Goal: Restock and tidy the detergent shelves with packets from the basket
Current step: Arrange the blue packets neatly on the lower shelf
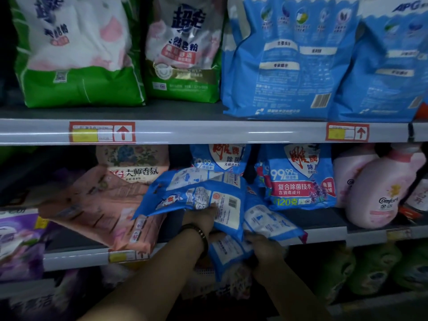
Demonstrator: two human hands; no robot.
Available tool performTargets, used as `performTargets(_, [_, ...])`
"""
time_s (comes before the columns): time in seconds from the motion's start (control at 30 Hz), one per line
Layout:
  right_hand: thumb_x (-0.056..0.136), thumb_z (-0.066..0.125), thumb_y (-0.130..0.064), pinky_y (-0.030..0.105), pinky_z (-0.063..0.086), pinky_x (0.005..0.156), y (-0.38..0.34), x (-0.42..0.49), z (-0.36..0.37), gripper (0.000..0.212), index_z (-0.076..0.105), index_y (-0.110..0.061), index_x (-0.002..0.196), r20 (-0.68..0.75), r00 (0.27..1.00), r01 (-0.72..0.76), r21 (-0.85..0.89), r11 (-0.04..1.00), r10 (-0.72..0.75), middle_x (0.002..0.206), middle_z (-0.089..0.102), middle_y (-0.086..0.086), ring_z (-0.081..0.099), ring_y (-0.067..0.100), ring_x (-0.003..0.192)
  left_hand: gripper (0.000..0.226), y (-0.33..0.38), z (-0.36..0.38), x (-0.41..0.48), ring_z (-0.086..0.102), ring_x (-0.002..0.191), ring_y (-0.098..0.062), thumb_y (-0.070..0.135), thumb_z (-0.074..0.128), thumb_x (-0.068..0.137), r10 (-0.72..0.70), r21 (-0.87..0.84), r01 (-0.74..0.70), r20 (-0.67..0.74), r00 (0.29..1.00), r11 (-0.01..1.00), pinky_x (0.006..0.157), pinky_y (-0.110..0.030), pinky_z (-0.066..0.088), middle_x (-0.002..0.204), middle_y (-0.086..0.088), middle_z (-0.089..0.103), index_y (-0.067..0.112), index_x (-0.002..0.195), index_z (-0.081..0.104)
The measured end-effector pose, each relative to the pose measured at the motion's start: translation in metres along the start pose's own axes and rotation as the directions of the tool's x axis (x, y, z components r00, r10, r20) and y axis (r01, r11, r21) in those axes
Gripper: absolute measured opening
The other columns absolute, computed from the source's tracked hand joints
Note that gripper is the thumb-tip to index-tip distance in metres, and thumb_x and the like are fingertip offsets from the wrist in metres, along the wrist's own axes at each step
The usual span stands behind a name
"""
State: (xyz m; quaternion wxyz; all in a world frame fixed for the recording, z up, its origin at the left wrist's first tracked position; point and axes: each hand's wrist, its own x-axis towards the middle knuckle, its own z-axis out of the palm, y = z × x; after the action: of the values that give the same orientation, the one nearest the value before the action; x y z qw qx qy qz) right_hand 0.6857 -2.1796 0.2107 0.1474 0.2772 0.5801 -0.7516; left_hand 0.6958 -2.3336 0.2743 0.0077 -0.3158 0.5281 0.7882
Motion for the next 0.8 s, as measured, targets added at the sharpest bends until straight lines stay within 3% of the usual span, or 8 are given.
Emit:
performTargets(0.07, [0.081,0.087,-0.008,0.063,0.062,0.086,-0.001,-0.006,0.003,0.044,0.069,0.003,0.119,0.067,0.997,-0.029,-0.034,0.999,0.031,0.106,0.073,0.026,0.074,0.042,0.092,0.038,0.003,-0.009,-0.004,0.071,0.096,-0.039,0.018,0.077,0.094,0.091,0.018,-0.09,-0.056,0.994,0.996,0.056,-0.053,0.064,0.117,-0.018,0.069,0.013,0.127,0.059])
performTargets(0.13, [0.086,0.085,-0.01,0.065,0.06,0.091,0.0,-0.012,0.004,0.039,0.067,0.003,0.119,0.069,0.996,-0.06,-0.027,0.998,0.062,0.11,0.072,0.029,0.073,0.046,0.097,0.038,0.007,-0.024,-0.009,0.072,0.1,-0.041,0.018,0.076,0.095,0.191,0.071,-0.185,-0.086,0.978,0.98,0.058,-0.055,0.064,0.119,-0.017,0.07,0.016,0.129,0.06])
performTargets(0.3, [0.094,0.076,-0.007,0.054,0.063,0.069,0.001,-0.035,0.013,0.025,0.065,0.0,0.116,0.054,0.997,-0.065,0.064,0.996,0.061,0.11,0.071,0.03,0.073,0.046,0.093,0.026,0.022,-0.082,-0.031,0.069,0.108,-0.032,0.018,0.076,0.093,0.516,0.337,-0.446,-0.154,0.843,0.829,0.096,-0.054,0.058,0.119,-0.006,0.074,0.024,0.117,0.067])
performTargets(0.37, [0.096,0.075,-0.007,0.056,0.063,0.074,0.001,-0.043,0.013,0.024,0.064,0.0,0.117,0.056,0.996,-0.066,0.071,0.995,0.062,0.108,0.071,0.028,0.073,0.045,0.097,0.024,0.03,-0.106,-0.036,0.068,0.108,-0.03,0.015,0.077,0.092,0.568,0.382,-0.476,-0.177,0.804,0.792,0.1,-0.05,0.056,0.115,-0.004,0.073,0.023,0.112,0.066])
performTargets(0.47, [0.101,0.069,-0.011,0.061,0.058,0.091,0.003,-0.054,0.016,0.018,0.063,0.002,0.113,0.064,0.995,-0.073,0.004,0.997,0.073,0.1,0.067,0.024,0.068,0.042,0.097,0.025,0.041,-0.144,-0.027,0.069,0.105,-0.031,0.01,0.074,0.095,0.524,0.326,-0.447,-0.206,0.827,0.833,0.098,-0.052,0.057,0.113,-0.006,0.072,0.017,0.116,0.064])
performTargets(0.6, [0.103,0.069,-0.017,0.066,0.056,0.095,0.004,-0.069,0.02,0.023,0.063,0.005,0.102,0.037,0.999,-0.013,-0.018,1.0,0.014,0.09,0.066,0.024,0.068,0.041,0.084,0.02,0.044,-0.183,0.0,0.074,0.101,-0.039,0.031,0.072,0.098,0.311,0.229,-0.267,-0.188,0.931,0.936,0.088,-0.063,0.06,0.114,-0.017,0.076,0.015,0.109,0.069])
performTargets(0.7, [0.102,0.068,-0.042,0.065,0.06,0.089,0.008,-0.08,0.024,0.042,0.062,0.0,0.107,-0.023,0.998,0.053,0.009,0.999,-0.053,0.097,0.07,0.025,0.072,0.042,0.085,0.025,0.046,-0.18,-0.01,0.073,0.097,-0.041,0.034,0.067,0.101,0.238,0.205,-0.204,-0.159,0.958,0.957,0.084,-0.062,0.061,0.105,-0.019,0.075,0.009,0.102,0.068])
performTargets(0.8, [0.092,0.062,-0.07,0.067,0.061,0.086,0.029,-0.041,0.017,0.069,0.066,-0.003,0.107,-0.048,0.993,0.103,-0.023,0.994,-0.104,0.104,0.073,0.024,0.075,0.044,0.092,0.044,0.041,-0.176,-0.012,0.075,0.093,-0.041,0.05,0.065,0.098,0.177,0.179,-0.147,-0.162,0.971,0.973,0.078,-0.057,0.064,0.103,-0.019,0.076,0.007,0.108,0.068])
